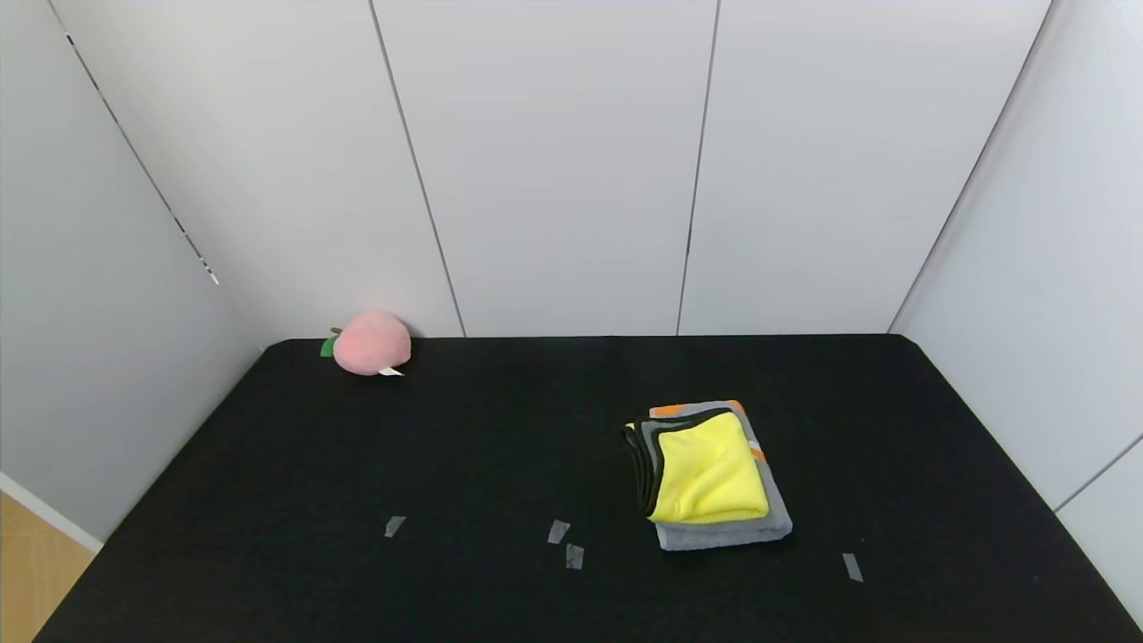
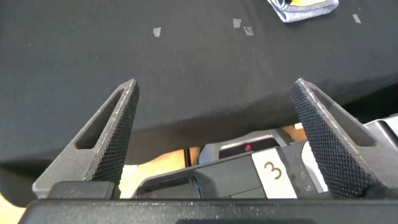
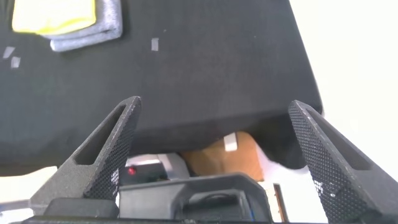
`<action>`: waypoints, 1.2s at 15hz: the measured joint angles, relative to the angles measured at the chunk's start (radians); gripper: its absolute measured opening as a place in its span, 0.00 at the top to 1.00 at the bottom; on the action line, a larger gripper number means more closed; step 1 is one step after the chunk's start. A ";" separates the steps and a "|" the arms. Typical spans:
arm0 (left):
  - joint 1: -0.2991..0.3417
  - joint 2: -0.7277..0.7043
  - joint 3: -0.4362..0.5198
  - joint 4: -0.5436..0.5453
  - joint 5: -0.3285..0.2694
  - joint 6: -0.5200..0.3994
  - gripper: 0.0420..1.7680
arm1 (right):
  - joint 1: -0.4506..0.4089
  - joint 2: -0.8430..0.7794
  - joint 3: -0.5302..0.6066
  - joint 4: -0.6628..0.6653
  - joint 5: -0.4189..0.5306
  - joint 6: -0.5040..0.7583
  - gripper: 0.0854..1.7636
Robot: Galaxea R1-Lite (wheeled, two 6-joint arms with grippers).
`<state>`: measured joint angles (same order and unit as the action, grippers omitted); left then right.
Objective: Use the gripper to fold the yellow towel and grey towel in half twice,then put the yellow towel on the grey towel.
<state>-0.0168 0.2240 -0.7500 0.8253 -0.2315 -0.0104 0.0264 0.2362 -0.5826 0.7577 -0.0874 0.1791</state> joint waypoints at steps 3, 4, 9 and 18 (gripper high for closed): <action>0.013 -0.077 0.047 -0.004 -0.030 -0.010 0.03 | -0.026 -0.137 0.008 0.037 0.020 -0.047 0.03; 0.014 -0.108 0.063 -0.005 -0.031 -0.020 0.03 | -0.029 -0.170 0.023 0.042 0.014 -0.055 0.03; 0.017 -0.213 0.196 -0.093 0.028 -0.064 0.03 | -0.033 -0.231 0.091 -0.052 -0.029 -0.079 0.03; 0.017 -0.226 0.597 -0.698 0.137 -0.023 0.03 | -0.032 -0.237 0.511 -0.810 -0.068 -0.102 0.03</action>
<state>0.0000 -0.0019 -0.1528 0.1274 -0.0945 -0.0330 -0.0057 -0.0004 -0.0711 -0.0523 -0.1551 0.0772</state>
